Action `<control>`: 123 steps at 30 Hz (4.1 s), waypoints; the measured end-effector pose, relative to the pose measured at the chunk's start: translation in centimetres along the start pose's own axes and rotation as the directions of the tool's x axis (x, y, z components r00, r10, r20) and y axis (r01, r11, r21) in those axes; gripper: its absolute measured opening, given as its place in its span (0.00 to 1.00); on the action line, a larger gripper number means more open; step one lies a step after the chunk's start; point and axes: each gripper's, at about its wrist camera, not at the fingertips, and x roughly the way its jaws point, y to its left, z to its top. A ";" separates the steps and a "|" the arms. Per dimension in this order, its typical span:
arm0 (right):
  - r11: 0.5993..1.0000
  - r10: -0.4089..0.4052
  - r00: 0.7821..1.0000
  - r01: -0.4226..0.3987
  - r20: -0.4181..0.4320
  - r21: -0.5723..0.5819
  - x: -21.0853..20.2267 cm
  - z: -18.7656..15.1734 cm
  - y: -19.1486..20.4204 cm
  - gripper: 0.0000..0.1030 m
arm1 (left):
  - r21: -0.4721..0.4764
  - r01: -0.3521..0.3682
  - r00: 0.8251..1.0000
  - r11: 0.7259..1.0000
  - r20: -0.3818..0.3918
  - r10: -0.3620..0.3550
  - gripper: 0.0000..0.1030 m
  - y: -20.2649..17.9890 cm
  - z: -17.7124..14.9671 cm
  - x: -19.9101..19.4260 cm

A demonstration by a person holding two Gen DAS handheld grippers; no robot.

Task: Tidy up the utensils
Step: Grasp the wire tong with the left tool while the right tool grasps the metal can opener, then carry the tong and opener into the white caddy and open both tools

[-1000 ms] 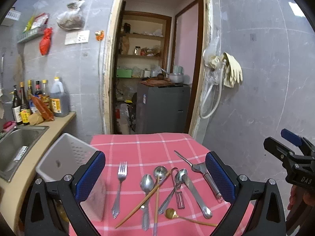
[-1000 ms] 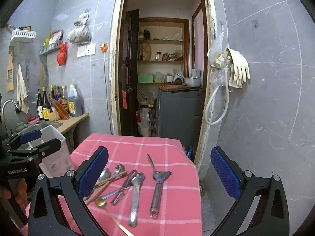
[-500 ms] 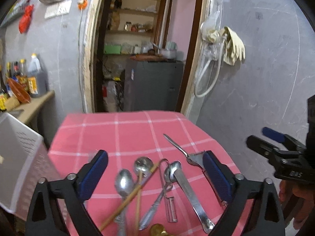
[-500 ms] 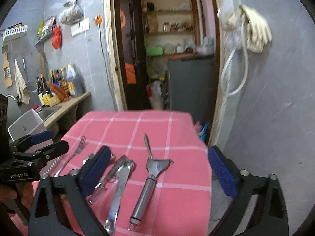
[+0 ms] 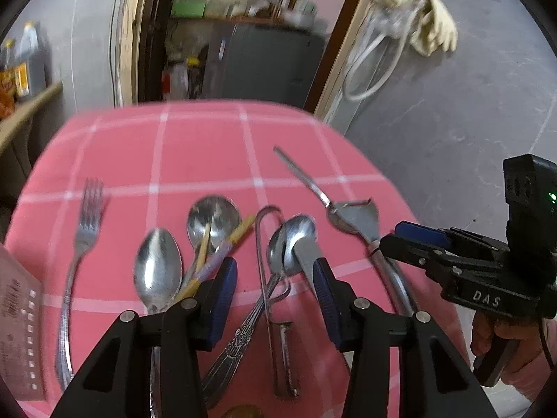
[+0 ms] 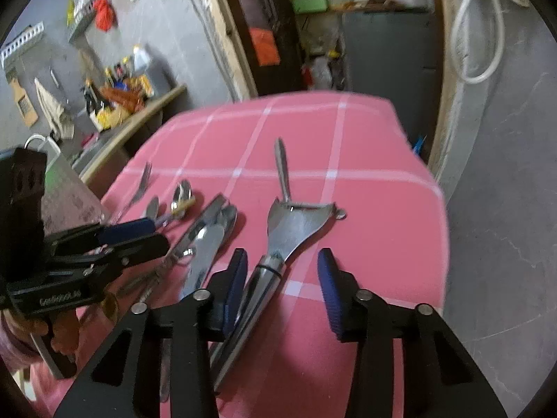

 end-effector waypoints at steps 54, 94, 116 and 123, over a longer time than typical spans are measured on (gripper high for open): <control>0.847 0.191 0.975 -0.104 -0.116 0.521 0.5 -5.7 4.0 0.07 | -0.070 0.156 0.979 0.985 -0.123 -0.164 0.19 1.6 -0.2 -6.4; 0.965 0.252 0.870 -0.256 0.424 -0.048 -10.3 9.9 28.6 0.03 | -0.108 -0.130 0.891 0.986 0.424 0.164 0.19 15.0 7.1 -30.6; 0.976 0.215 0.949 -0.204 0.231 -0.071 -2.6 7.2 29.5 0.11 | -0.097 -0.015 0.956 0.995 0.291 0.043 0.26 19.0 3.5 -24.1; 0.983 0.183 0.940 -0.176 0.288 -0.050 -4.2 7.0 28.9 0.33 | -0.139 0.005 0.946 0.990 0.322 0.040 0.47 19.2 3.2 -25.3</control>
